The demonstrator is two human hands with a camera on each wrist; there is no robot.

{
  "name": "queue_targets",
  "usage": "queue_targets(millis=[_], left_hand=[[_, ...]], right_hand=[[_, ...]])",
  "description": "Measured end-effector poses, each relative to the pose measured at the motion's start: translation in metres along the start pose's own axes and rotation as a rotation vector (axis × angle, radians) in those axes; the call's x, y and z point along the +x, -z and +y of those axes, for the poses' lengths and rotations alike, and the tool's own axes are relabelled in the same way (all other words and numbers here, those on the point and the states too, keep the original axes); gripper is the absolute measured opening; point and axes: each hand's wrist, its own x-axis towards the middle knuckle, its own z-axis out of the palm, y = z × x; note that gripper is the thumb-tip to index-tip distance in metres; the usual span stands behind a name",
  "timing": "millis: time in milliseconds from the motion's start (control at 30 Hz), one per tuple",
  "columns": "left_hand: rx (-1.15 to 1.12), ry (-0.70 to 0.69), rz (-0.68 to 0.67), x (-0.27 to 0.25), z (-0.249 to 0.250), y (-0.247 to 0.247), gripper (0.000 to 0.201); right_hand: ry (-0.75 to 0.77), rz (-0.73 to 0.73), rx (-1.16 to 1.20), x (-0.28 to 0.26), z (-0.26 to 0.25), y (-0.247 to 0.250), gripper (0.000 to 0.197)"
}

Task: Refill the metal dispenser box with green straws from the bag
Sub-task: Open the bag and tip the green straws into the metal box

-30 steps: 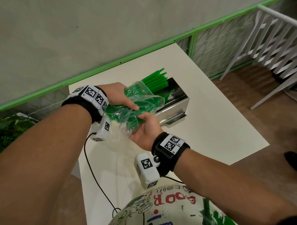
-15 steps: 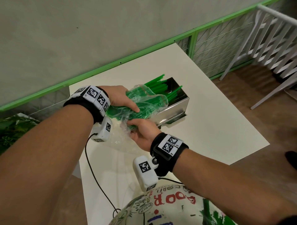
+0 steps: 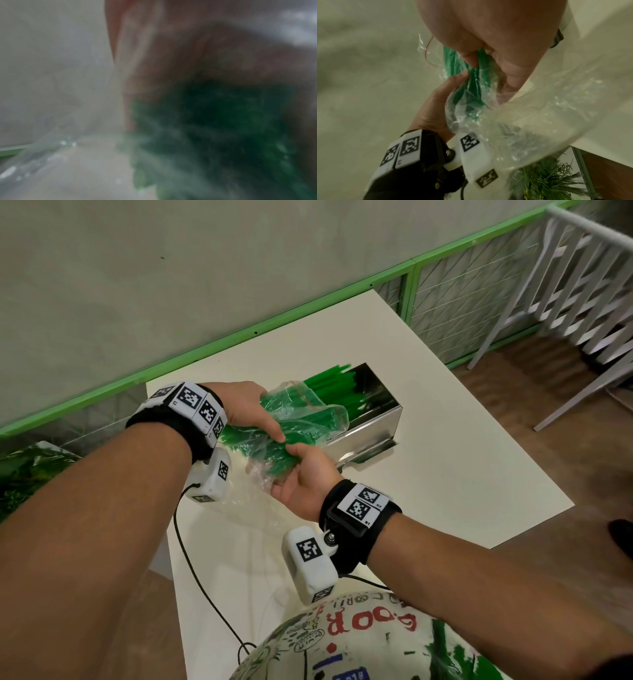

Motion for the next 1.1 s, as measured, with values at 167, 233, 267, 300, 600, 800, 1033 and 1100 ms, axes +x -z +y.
queue_targets(millis=[167,233,267,300,600,800,1033,1100], left_hand=[[-0.017,-0.058,0.060,-0.001,0.000,0.004,0.062],[-0.033,-0.074,0.050,0.000,-0.002,0.004,0.055],[-0.037,-0.077,0.043,0.001,-0.003,0.004,0.055],[-0.038,-0.078,0.034,0.002,-0.004,0.003,0.056],[-0.006,0.017,-0.035,0.005,-0.012,0.002,0.097],[-0.033,-0.005,-0.019,0.005,-0.012,0.003,0.043],[-0.036,-0.025,0.006,-0.003,-0.015,0.008,0.045],[-0.041,-0.010,-0.013,-0.003,-0.018,0.007,0.049]], right_hand=[[-0.005,-0.013,-0.014,0.000,-0.001,-0.002,0.041],[-0.013,0.004,-0.035,0.001,-0.001,-0.002,0.043],[-0.020,0.013,-0.046,0.002,0.000,-0.003,0.043],[-0.029,0.023,-0.059,0.003,0.002,-0.003,0.043],[-0.040,0.025,-0.120,0.007,0.004,-0.003,0.044],[-0.052,-0.002,-0.095,0.004,0.001,-0.003,0.053],[-0.034,0.059,-0.115,0.004,0.006,-0.006,0.046],[-0.020,0.055,-0.127,0.005,0.006,-0.006,0.040]])
